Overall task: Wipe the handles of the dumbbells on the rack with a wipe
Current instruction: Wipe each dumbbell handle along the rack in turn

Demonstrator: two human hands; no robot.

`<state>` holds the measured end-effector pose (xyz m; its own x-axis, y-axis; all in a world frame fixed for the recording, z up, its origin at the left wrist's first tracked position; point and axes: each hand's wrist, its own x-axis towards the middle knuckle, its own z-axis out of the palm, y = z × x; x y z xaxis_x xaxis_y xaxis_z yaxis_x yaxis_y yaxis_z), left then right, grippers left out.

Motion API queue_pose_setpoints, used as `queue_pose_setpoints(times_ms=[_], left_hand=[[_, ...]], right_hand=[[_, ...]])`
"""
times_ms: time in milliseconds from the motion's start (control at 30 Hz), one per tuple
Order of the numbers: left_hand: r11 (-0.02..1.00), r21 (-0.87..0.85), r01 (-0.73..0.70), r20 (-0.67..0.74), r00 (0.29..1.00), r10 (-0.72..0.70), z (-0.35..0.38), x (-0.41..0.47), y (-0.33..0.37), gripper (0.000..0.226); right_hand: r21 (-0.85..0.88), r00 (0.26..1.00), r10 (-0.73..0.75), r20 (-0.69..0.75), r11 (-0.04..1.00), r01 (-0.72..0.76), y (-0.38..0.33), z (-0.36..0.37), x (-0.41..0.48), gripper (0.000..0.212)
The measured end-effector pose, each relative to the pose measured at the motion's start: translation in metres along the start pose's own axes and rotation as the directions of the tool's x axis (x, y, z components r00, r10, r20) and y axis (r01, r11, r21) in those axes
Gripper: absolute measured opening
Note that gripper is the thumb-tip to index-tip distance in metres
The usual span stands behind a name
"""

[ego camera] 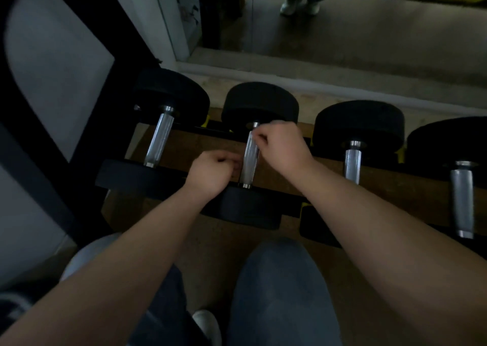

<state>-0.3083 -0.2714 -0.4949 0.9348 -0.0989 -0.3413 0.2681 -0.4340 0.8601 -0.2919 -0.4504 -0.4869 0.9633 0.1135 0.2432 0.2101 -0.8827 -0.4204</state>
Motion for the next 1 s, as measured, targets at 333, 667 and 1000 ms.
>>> queue_pose_setpoints(times_ms=[333,667,1000], left_hand=[[0.999,-0.027,0.033,0.018,0.999,-0.033,-0.001,-0.003,0.005,0.028],[0.998,0.058,-0.024,0.072,0.997,0.02,-0.005,0.0,0.001,0.024],[1.0,0.025,0.0,0.101,0.995,-0.003,-0.002,0.013,-0.007,0.032]], right_hand=[[-0.033,0.991,-0.061,0.119,0.997,0.066,-0.003,0.002,0.005,0.023],[0.068,0.973,-0.113,0.203,0.993,0.101,-0.01,-0.001,-0.011,0.016],[0.194,0.935,0.089,0.343,0.967,-0.163,-0.013,-0.001,-0.048,0.018]])
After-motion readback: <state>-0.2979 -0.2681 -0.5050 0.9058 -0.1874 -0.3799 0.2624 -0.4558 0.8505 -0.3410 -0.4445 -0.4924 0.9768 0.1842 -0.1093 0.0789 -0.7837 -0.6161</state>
